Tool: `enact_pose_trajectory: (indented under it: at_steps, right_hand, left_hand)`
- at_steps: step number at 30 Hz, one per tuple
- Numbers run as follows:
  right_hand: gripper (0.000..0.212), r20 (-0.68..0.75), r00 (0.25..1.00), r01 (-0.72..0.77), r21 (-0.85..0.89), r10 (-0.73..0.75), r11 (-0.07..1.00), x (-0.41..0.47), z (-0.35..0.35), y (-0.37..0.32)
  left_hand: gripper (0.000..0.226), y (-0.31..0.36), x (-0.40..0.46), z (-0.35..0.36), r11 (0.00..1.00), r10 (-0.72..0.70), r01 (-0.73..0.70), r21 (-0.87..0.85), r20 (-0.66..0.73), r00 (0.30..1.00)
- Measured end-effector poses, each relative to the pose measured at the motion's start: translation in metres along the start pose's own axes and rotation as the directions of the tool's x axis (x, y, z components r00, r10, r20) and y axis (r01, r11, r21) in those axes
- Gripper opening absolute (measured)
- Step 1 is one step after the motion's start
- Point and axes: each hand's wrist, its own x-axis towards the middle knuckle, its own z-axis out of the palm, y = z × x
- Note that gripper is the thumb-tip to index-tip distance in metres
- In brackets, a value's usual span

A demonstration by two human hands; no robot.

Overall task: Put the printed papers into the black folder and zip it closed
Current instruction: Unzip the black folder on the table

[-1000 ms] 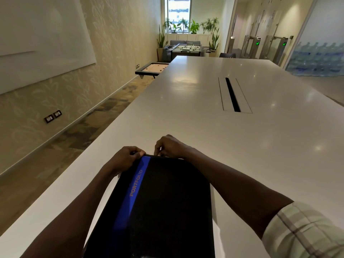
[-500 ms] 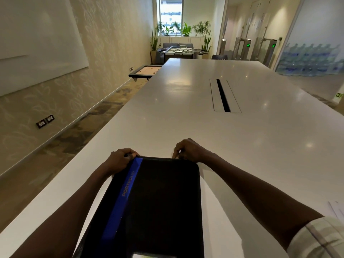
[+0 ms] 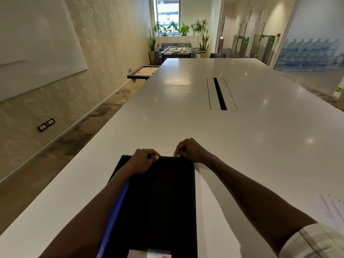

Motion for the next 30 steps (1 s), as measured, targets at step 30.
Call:
enact_pose_trajectory:
  at_steps: [30]
  right_hand:
    - [0.008,-0.281,0.913,-0.241,0.212,0.295,0.947,-0.093,0.011,0.010]
  left_hand:
    - [0.022,0.053,0.008,0.034,0.999,-0.003,-0.001,0.050,0.078,0.997]
